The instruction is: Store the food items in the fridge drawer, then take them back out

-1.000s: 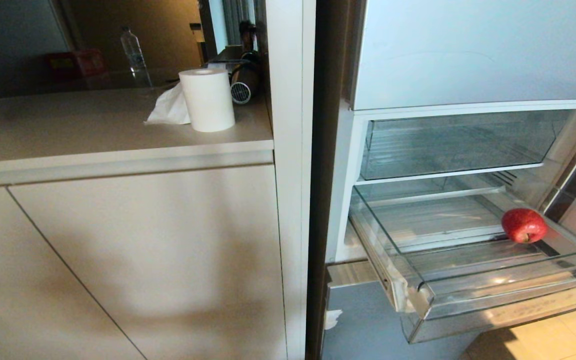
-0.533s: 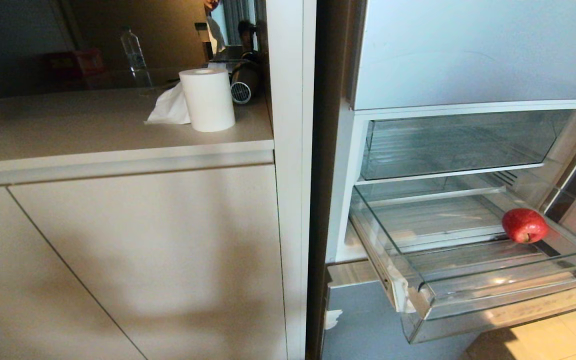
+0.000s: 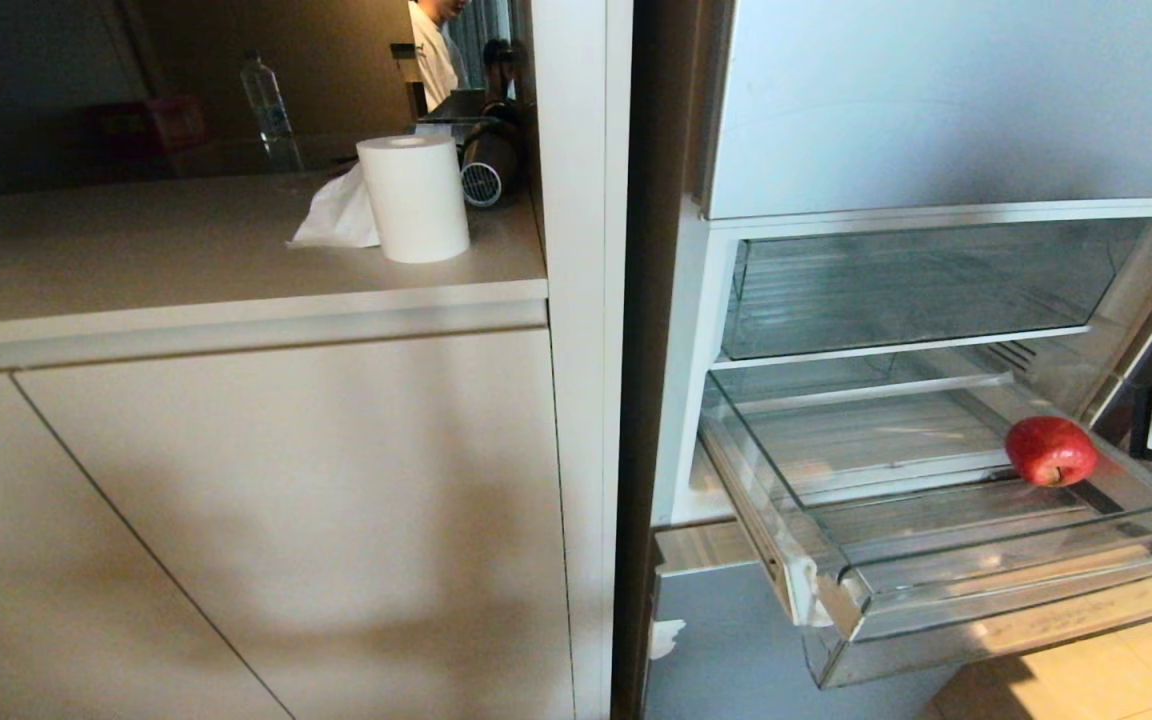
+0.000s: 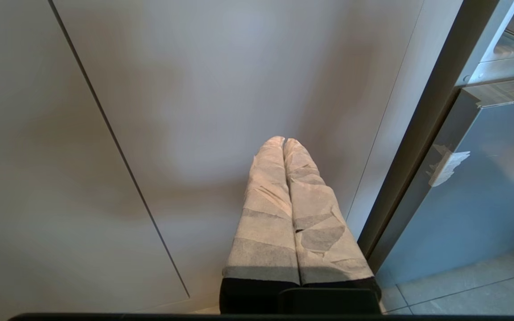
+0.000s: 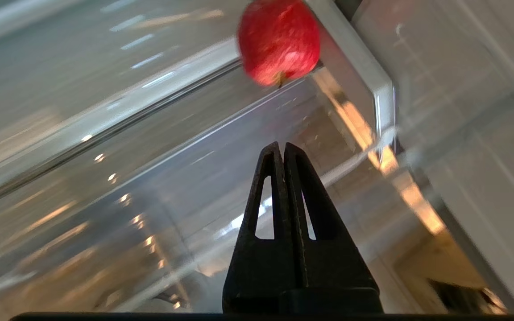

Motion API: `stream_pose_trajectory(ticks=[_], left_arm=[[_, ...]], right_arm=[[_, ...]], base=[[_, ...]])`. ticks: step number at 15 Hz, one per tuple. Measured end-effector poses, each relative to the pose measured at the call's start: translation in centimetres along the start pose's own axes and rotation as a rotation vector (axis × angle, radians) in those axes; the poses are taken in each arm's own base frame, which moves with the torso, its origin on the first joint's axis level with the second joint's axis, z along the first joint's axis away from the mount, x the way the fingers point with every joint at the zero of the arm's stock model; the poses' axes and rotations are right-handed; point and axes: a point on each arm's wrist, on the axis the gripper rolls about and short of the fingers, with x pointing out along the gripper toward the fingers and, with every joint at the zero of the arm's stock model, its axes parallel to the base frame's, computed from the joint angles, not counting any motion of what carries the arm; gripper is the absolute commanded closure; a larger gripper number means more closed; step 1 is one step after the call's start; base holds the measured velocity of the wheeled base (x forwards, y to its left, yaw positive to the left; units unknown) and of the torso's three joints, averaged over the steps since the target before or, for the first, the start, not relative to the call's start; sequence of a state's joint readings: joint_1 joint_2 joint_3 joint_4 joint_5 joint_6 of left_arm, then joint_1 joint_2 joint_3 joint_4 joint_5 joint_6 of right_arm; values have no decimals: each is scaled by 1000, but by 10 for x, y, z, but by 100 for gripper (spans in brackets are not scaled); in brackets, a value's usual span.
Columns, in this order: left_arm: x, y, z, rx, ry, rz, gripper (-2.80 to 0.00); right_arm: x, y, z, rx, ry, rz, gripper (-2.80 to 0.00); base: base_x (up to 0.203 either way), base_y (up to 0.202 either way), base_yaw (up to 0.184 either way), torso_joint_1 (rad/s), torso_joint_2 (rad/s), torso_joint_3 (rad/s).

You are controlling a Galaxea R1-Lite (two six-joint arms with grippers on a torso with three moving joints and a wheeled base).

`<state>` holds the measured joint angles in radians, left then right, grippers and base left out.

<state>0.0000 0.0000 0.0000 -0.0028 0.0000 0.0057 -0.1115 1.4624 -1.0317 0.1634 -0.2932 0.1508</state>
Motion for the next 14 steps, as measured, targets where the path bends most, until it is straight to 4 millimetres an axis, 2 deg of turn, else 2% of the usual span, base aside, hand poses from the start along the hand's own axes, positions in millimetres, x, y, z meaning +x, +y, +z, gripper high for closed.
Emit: stream_pose_trajectory(ticks=[1, 2, 5, 8, 14], left_arm=[[0, 0, 0, 0, 0, 0, 0], [0, 0, 0, 0, 0, 0, 0], [0, 0, 0, 0, 0, 0, 0], [0, 0, 0, 0, 0, 0, 0], [0, 0, 0, -2, 0, 0, 0]], right_arm=[[15, 2, 5, -11, 19, -16, 0], [30, 3, 10, -17, 34, -30, -280], [70, 7, 22, -26, 70, -62, -280], [100, 10, 31, -26, 103, -78, -280], [142, 17, 32, -30, 162, -91, -280]], base=[[0, 0, 0, 0, 0, 0], [0, 0, 0, 0, 0, 0], [0, 0, 0, 0, 0, 0], [0, 0, 0, 0, 0, 0], [0, 0, 0, 0, 0, 0]])
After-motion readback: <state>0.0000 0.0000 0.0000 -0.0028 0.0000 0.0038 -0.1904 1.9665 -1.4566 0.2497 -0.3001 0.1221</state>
